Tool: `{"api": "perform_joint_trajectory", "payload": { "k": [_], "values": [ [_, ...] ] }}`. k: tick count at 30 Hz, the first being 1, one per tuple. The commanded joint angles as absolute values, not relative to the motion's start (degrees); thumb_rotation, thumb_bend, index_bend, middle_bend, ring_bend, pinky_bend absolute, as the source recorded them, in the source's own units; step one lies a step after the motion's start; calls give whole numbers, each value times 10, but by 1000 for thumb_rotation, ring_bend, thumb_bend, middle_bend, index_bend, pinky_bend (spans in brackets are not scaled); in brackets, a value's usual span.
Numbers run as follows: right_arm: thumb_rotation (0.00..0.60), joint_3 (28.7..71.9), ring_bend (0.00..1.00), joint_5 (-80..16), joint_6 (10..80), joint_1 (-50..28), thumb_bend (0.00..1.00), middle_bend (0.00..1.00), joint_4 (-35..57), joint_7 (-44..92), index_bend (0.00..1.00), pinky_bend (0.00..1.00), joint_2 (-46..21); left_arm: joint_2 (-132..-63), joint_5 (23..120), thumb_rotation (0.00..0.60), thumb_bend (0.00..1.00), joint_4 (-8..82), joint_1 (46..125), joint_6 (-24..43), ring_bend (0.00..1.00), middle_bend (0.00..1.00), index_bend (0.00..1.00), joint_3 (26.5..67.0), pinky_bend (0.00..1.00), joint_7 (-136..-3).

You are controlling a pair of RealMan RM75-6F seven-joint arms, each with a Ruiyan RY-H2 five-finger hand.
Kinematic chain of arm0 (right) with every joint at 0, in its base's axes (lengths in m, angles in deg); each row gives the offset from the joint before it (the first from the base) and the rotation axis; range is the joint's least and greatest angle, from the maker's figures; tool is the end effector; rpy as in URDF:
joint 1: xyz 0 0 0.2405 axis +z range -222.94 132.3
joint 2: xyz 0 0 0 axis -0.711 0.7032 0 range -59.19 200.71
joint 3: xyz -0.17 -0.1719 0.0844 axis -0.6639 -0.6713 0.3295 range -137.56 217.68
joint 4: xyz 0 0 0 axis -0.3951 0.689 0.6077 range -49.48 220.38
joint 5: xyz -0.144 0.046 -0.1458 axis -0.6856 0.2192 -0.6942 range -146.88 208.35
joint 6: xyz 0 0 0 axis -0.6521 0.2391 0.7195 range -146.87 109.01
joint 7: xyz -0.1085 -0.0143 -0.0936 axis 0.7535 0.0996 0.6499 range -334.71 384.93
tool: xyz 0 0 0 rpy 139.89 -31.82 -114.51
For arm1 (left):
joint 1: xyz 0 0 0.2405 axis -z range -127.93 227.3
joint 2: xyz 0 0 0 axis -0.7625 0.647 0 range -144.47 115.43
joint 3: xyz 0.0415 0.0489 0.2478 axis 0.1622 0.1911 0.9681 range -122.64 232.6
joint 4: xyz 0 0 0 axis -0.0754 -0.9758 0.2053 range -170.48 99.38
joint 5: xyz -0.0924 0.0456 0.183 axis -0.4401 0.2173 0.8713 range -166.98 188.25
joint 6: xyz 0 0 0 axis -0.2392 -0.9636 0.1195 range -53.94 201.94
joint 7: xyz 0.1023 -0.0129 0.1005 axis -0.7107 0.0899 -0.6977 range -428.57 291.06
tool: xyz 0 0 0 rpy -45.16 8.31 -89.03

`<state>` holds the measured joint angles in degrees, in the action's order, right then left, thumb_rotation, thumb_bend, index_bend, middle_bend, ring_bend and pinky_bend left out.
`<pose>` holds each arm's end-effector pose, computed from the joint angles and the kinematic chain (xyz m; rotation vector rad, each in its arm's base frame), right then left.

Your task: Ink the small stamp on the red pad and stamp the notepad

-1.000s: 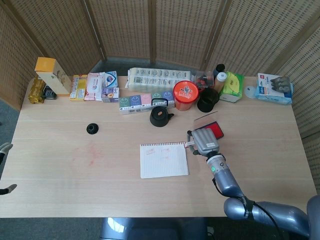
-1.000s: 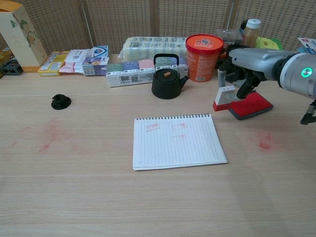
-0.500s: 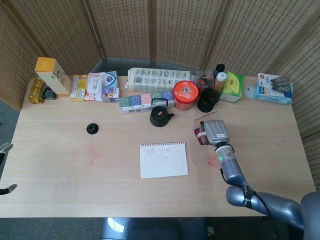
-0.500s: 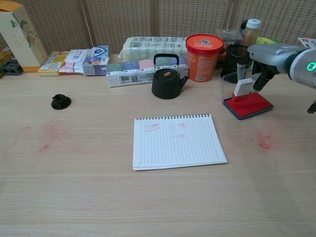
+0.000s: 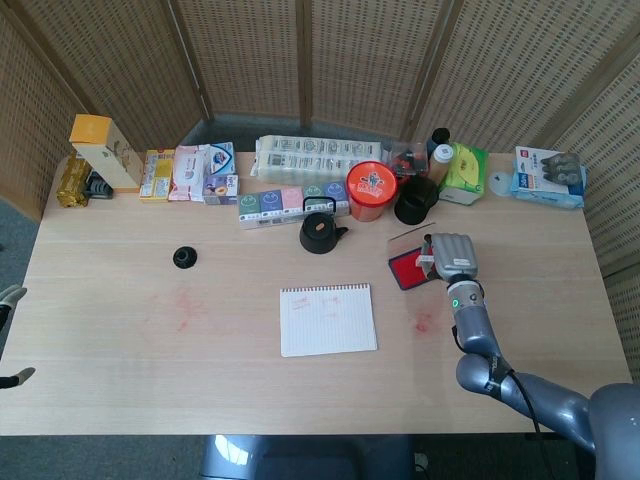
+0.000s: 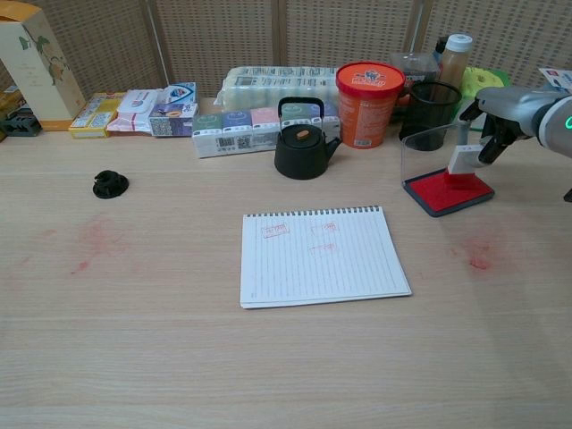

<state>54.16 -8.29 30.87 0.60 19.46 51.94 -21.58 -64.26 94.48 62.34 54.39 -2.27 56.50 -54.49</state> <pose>-0.2211 -0.4097 0.0042 1.5312 -1.0800 0.6309 -0.3291 0.1600 0.2049 -1.3787 -1.1636 -0.7941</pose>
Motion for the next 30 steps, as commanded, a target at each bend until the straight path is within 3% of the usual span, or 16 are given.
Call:
{"api": "perform_joint_trajectory", "payload": {
  "k": [1,30],
  "values": [
    [600,546,1000,-83,299,8,577,994,214,509,651,1000,-226,-643,942,600,0,623,545,-21,0,0,0,564,101,-546],
    [600,556,1000,-84,242,5,594,994,301,456,650,1000,-277,-645,923,600,0,627,550,-4,0,0,0,560,101,-554]
  ]
}}
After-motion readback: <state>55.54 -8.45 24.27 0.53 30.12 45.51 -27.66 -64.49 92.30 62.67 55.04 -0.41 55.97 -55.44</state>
